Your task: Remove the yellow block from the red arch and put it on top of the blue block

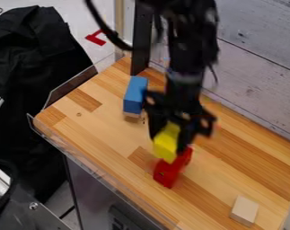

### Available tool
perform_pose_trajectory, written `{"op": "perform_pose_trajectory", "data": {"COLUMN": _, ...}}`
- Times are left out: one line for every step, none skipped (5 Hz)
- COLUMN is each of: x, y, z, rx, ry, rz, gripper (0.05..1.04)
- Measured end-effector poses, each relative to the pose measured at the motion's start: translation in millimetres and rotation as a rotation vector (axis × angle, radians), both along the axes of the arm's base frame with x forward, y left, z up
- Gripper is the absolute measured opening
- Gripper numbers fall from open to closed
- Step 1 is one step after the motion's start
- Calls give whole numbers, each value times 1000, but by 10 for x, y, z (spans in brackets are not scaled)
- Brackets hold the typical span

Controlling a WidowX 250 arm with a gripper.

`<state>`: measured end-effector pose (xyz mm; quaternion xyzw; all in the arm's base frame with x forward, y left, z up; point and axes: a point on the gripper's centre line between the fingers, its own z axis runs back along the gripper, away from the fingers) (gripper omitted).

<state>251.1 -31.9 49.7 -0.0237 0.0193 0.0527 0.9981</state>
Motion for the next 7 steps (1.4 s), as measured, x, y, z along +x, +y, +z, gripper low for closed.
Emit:
{"op": "perform_pose_trajectory", "data": {"x": 17, "y": 224, "z": 120, "rx": 3, "ry": -31, "rz": 86, "gripper": 573}}
{"op": "perform_pose_trajectory", "data": {"x": 97, "y": 441, "z": 208, "rx": 10, "ry": -60, "rz": 149, "gripper": 573}}
{"op": "perform_pose_trajectory", "data": {"x": 177, "y": 566, "z": 173, "rx": 13, "ry": -46, "rz": 171, "gripper": 573}}
{"op": "perform_pose_trajectory", "data": {"x": 286, "y": 635, "z": 169, "rx": 8, "ry": -43, "rz": 185, "gripper": 573}}
{"op": "perform_pose_trajectory", "data": {"x": 411, "y": 723, "z": 142, "rx": 19, "ry": -18, "rz": 198, "gripper": 573}}
{"op": "perform_pose_trajectory", "data": {"x": 468, "y": 839, "z": 127, "rx": 18, "ry": -2, "rz": 242, "gripper": 573}}
{"op": "perform_pose_trajectory", "data": {"x": 503, "y": 923, "z": 136, "rx": 15, "ry": -1, "rz": 281, "gripper": 573}}
